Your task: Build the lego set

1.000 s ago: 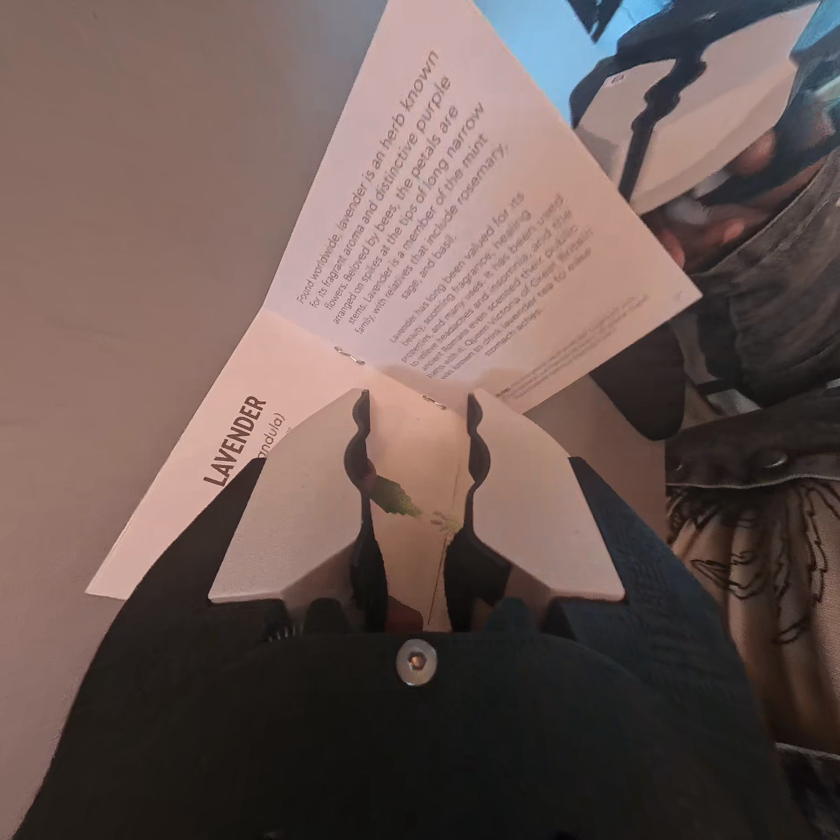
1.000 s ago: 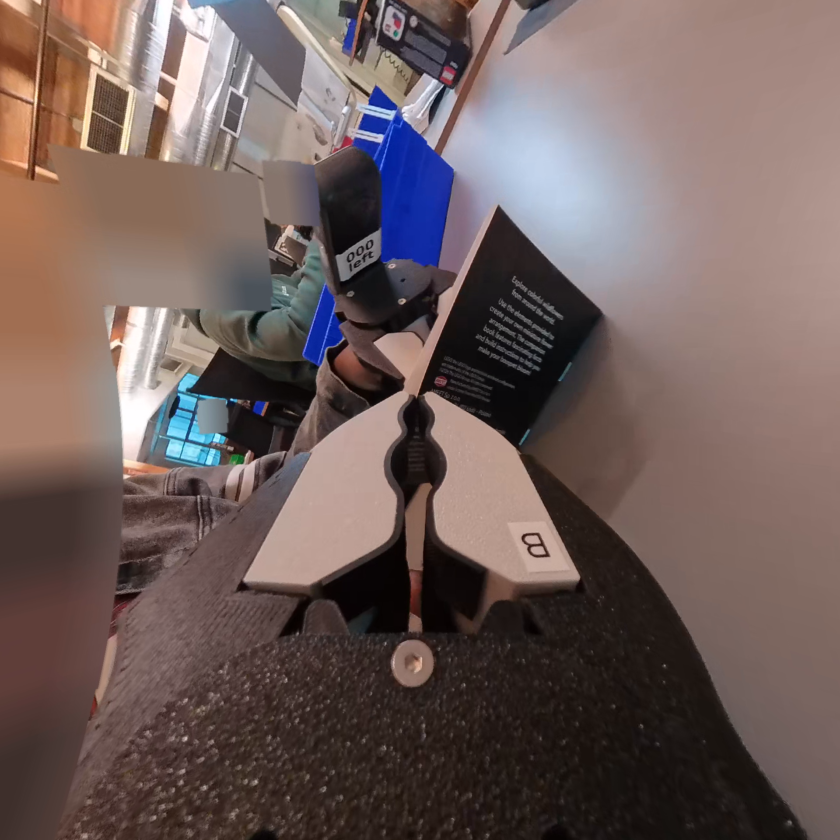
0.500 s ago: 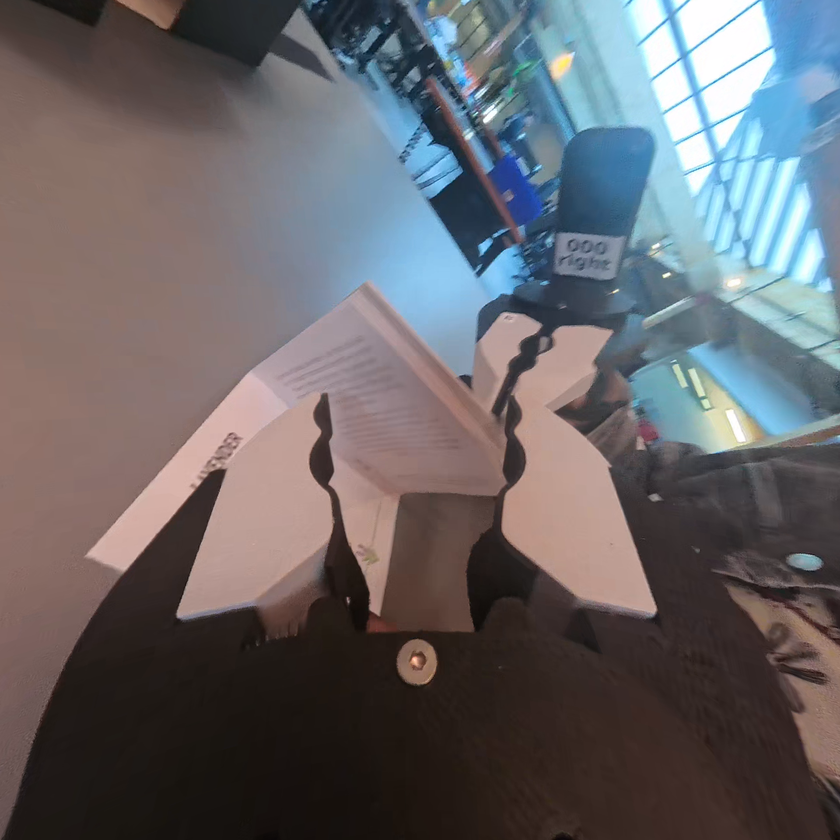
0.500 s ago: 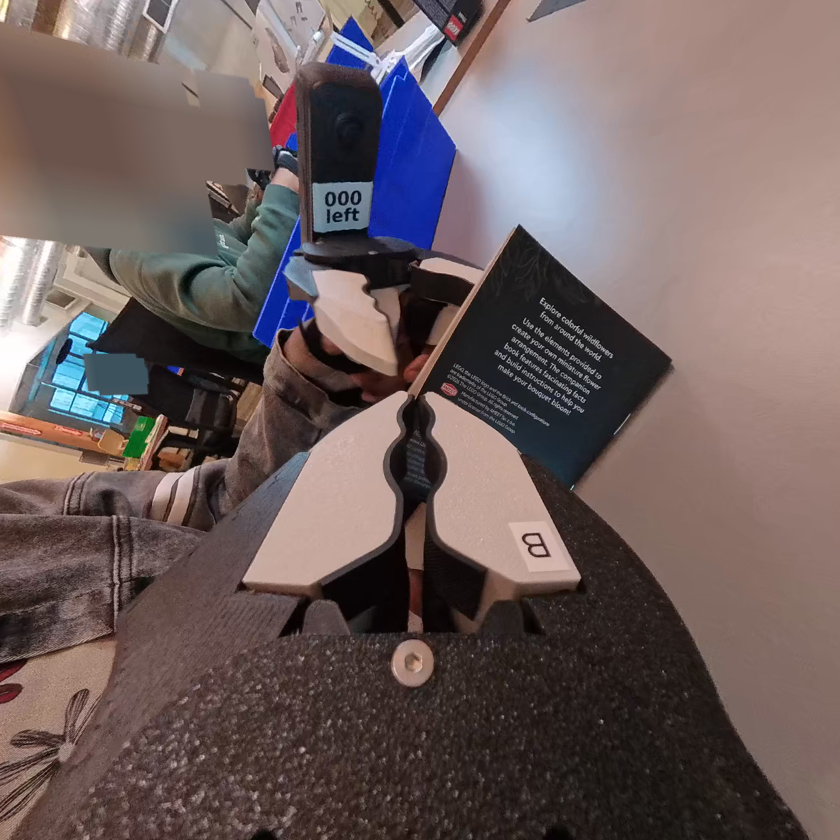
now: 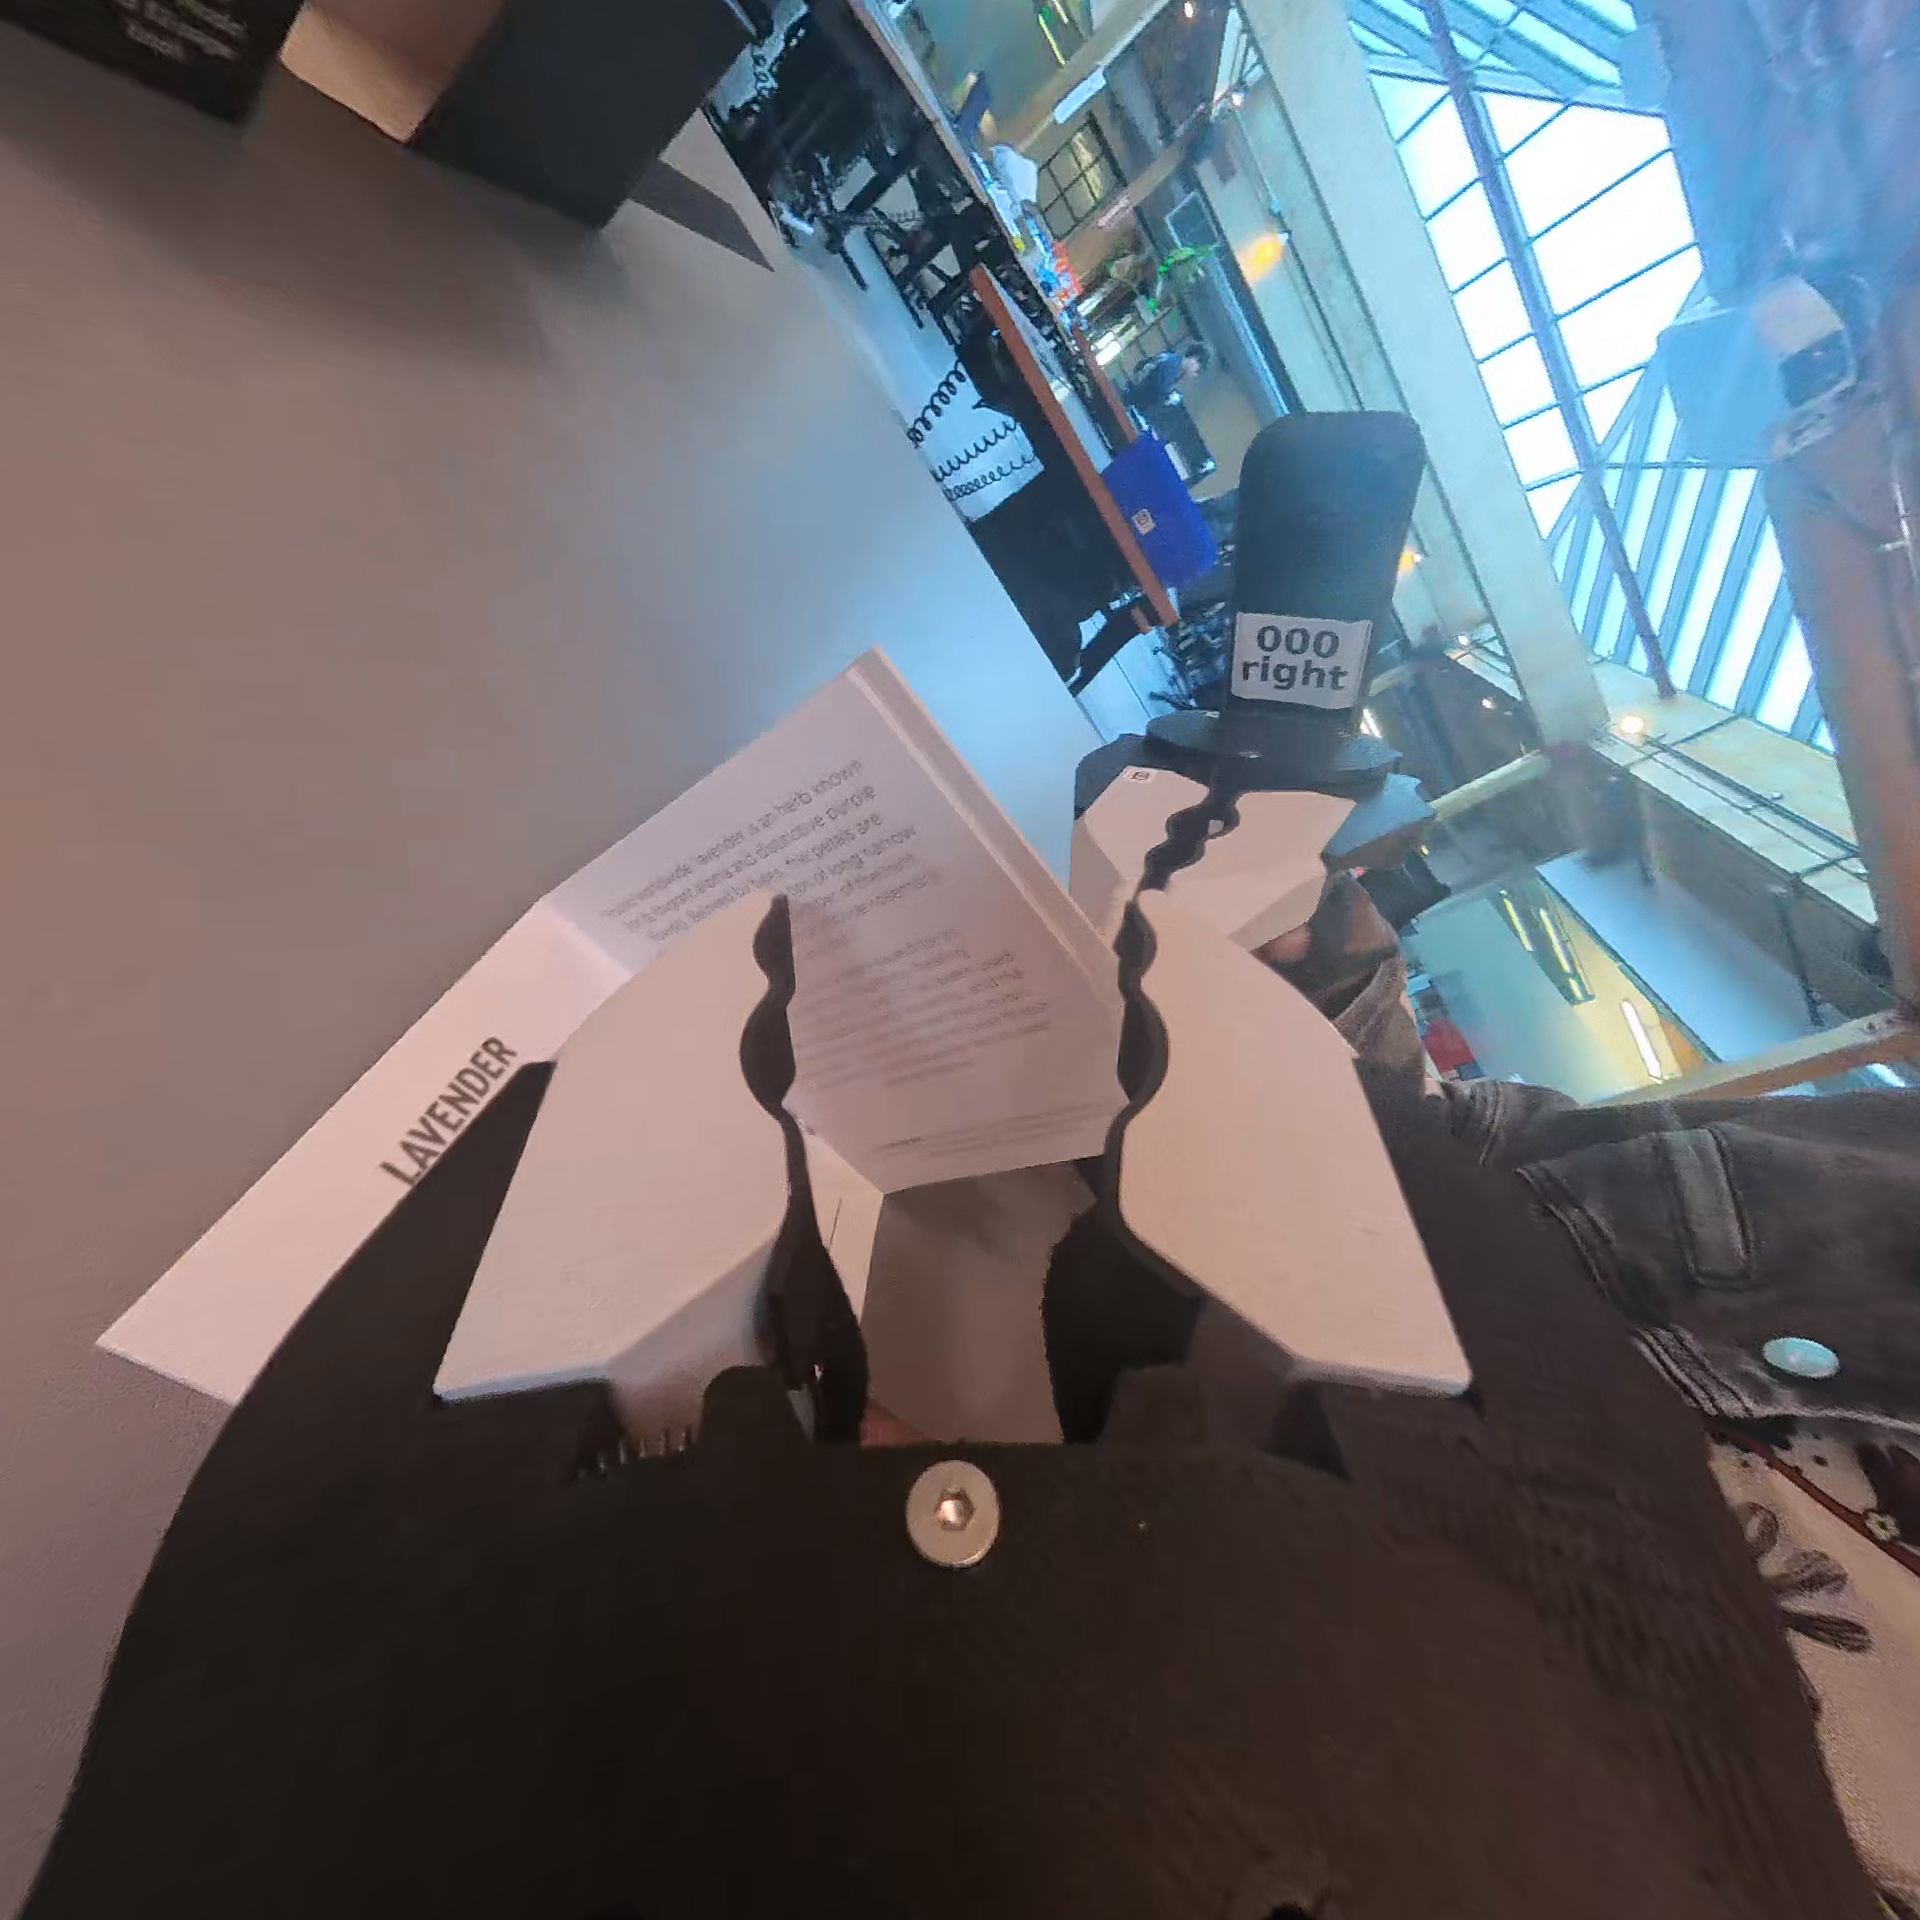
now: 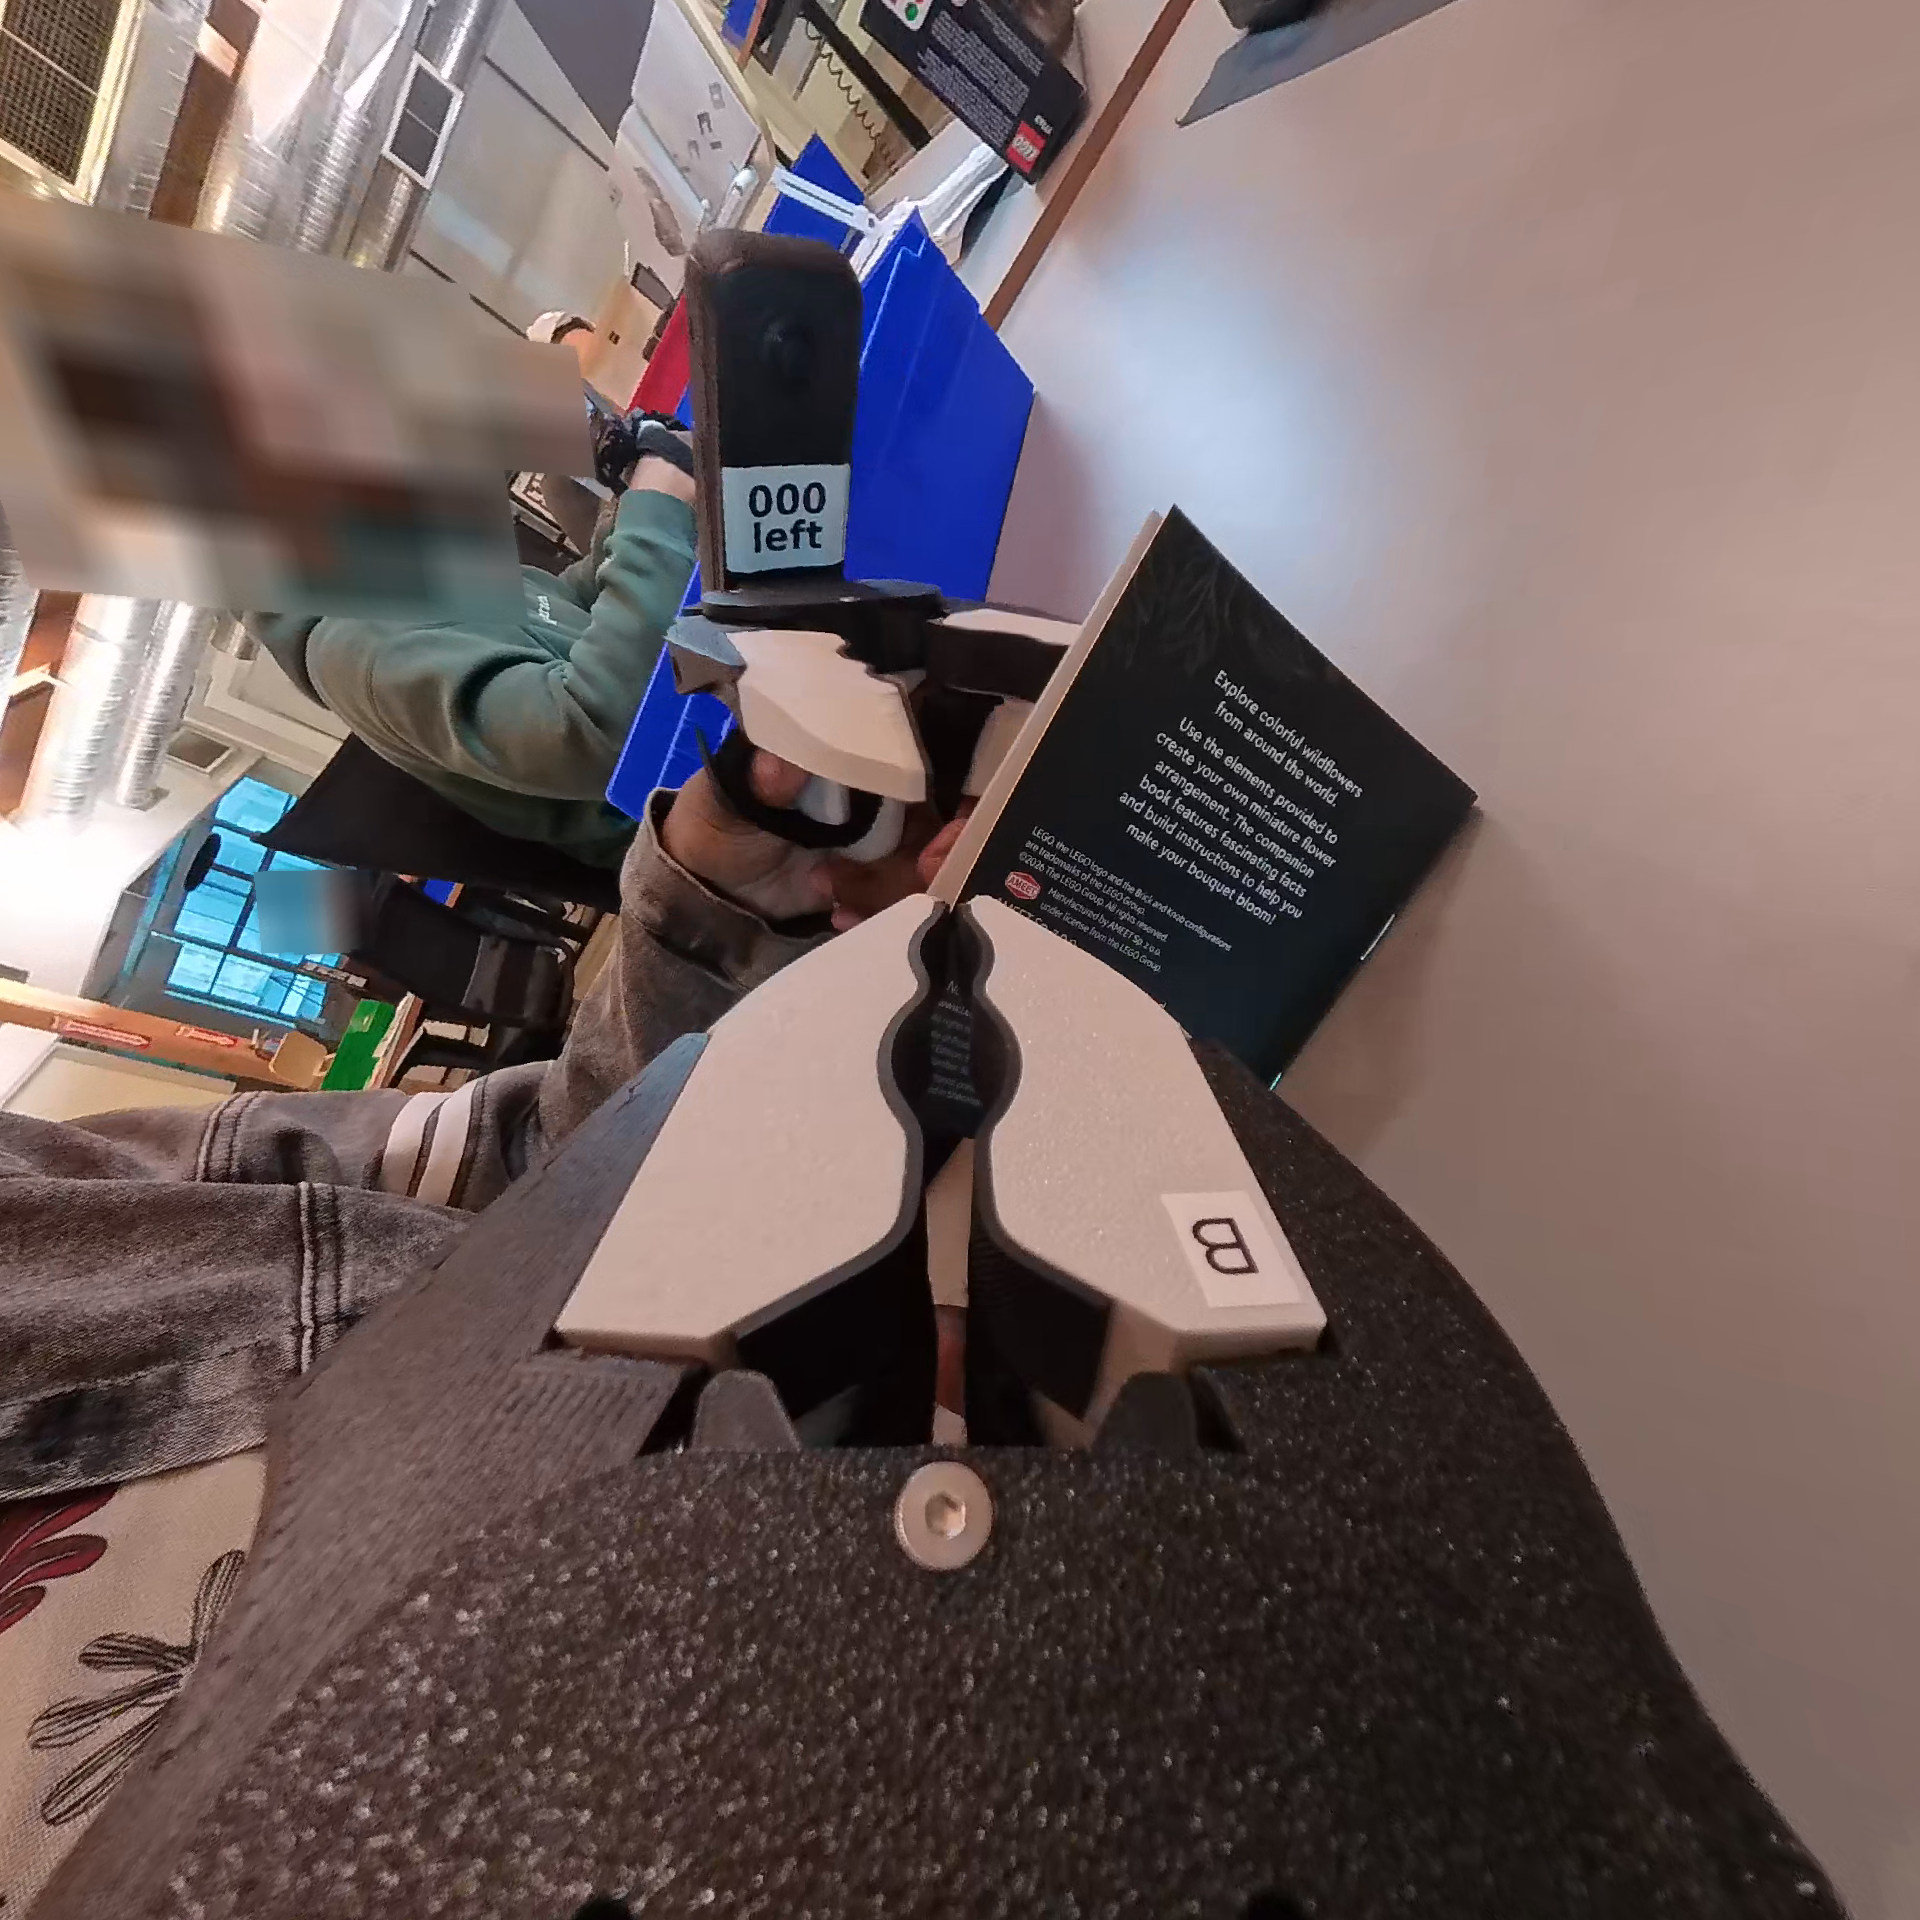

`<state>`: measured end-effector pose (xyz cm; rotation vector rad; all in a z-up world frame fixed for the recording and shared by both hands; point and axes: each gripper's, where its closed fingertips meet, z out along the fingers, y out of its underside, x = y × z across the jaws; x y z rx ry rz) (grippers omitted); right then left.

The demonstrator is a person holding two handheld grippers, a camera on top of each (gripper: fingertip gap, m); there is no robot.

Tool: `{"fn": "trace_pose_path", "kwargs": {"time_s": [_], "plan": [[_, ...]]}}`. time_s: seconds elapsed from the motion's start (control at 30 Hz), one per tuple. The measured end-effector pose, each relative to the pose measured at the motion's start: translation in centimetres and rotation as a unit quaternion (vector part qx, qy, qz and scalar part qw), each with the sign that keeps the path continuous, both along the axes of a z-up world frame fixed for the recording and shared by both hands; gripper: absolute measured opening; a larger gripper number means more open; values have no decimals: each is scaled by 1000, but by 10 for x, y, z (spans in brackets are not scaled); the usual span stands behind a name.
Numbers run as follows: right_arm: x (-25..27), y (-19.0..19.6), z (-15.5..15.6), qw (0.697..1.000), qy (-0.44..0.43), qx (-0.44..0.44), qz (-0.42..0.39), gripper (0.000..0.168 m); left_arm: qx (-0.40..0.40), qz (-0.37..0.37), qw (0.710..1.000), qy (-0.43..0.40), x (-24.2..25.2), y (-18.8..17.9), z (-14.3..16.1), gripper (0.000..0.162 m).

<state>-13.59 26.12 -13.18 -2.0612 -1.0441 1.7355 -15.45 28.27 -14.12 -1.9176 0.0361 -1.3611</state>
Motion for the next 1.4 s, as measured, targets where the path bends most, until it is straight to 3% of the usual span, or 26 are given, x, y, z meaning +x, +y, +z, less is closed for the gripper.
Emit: {"fn": "trace_pose_path", "kwargs": {"time_s": [0.03,0.63,0.73,0.93,1.13,1.4], "plan": [[0,0,0,1000,1,-1,0,0,-6,-5,1000,-5,1,-1,-2,60],[22,14,-2,1000,7,-11,-12,2,-8,-41,998,-55,18,-3,-1,34],[22,12,-1,1000,5,-12,-1,39,-11,-44,997,-64,25,-1,2,31],[16,7,-10,999,-37,7,6,65,-12,-52,997,-58,43,1,5,25],[19,10,-13,999,-31,-10,-3,30,-19,-57,996,-68,48,2,5,24],[26,15,-10,1000,-26,6,-3,11,-22,-47,996,-69,34,0,2,26]]}}
